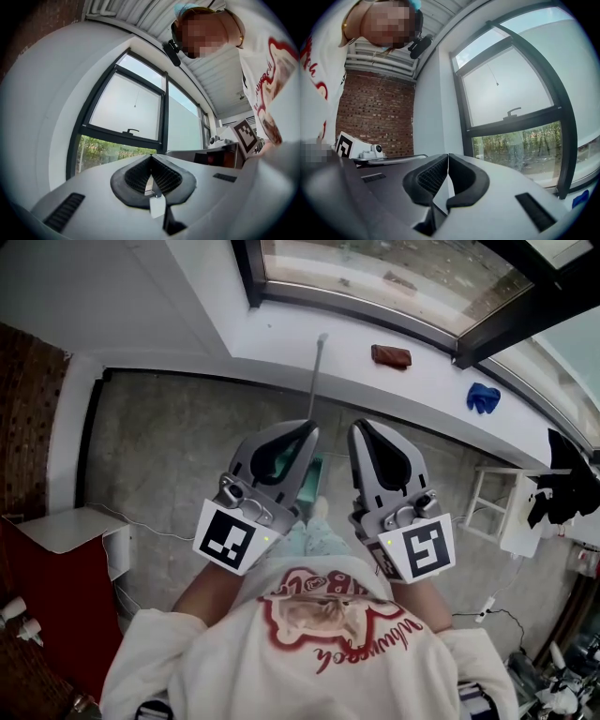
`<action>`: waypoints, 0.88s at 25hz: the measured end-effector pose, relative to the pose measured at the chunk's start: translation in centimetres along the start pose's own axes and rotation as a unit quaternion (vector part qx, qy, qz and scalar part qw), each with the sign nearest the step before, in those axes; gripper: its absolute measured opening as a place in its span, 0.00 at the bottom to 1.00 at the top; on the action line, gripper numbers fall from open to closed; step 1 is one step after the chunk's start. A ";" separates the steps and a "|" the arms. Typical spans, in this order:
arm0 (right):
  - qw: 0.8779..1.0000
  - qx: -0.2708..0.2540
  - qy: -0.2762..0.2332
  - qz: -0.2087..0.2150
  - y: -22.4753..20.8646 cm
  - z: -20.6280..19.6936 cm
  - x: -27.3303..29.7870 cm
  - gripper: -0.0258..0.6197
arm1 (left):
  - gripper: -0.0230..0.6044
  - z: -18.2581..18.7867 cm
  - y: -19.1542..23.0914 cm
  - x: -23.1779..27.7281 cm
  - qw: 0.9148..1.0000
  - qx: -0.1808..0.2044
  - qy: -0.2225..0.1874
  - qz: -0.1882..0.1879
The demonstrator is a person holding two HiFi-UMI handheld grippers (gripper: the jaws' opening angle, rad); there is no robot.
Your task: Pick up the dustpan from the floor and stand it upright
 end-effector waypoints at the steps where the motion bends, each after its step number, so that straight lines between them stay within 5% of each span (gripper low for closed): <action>1: 1.000 0.000 -0.001 0.001 -0.7 -0.4 0.5 0.08 | 0.07 -0.7 0.3 0.3 1.000 -0.002 0.005 0.005; 22: 0.998 -0.038 0.055 -0.014 -13.6 -12.9 11.3 0.08 | 0.07 -13.2 3.3 2.2 0.992 -0.060 0.076 0.078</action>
Point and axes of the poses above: the fingertips, and each gripper's own axes: x forward along the fingers, y to its left, z out of its top, the point moved 3 cm from there along -x, backward along the fingers, and after that the axes turned 15 degrees about x, right-handed, at the moved point
